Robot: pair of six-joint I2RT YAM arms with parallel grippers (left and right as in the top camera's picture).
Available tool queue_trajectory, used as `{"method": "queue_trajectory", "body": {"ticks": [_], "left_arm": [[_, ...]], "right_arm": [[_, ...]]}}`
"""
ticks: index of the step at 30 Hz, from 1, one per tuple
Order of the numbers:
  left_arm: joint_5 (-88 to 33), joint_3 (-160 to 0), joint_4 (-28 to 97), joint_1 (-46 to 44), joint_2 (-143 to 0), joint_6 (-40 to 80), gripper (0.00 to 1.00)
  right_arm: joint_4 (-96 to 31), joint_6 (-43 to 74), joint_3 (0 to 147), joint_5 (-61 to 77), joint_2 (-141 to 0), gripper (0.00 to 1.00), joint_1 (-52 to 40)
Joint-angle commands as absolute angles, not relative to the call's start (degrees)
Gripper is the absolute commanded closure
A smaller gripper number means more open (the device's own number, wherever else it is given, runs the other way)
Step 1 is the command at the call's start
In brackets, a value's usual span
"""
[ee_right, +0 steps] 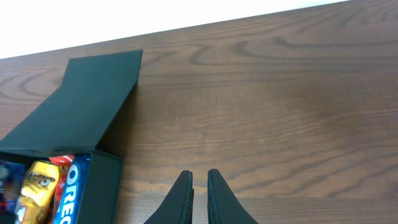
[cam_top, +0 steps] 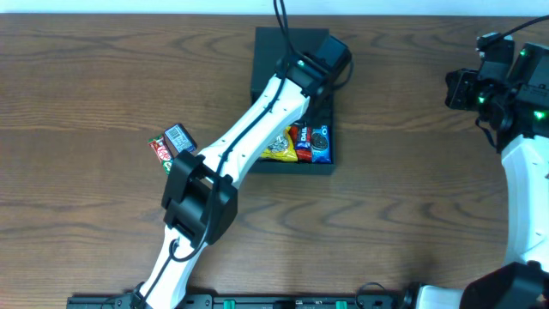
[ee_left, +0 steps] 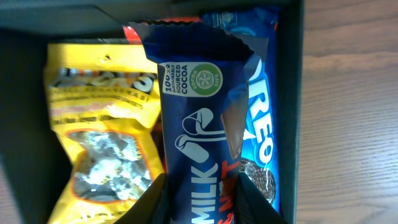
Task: Pack container
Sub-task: 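Carry the Dairy Milk bar right and lower it into the box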
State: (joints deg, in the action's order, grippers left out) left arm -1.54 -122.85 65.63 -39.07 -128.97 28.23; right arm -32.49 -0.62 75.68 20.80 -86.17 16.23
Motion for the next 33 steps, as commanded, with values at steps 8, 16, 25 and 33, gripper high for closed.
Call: {"method": "queue_trajectory", "body": {"ticks": [8, 16, 25, 33], "left_arm": [[-1.52, -123.48, 65.71, -39.09, -133.16, 32.4, 0.93], [-1.3, -123.48, 65.65, -38.96, -133.62, 32.36, 0.61], [-0.64, -126.65, 66.92, -37.45, -132.44, 31.05, 0.52], [22.44, -136.25, 86.21, -28.49, -124.95, 35.14, 0.46]], "right_arm": [[-33.06, -0.03, 76.14, 21.02, -84.97, 0.91, 16.53], [-33.19, -0.03, 76.14, 21.04, -84.97, 0.91, 16.53], [-33.08, -0.03, 76.14, 21.04, -84.97, 0.91, 16.53], [-32.97, -0.03, 76.14, 21.04, -84.97, 0.91, 16.53]]}}
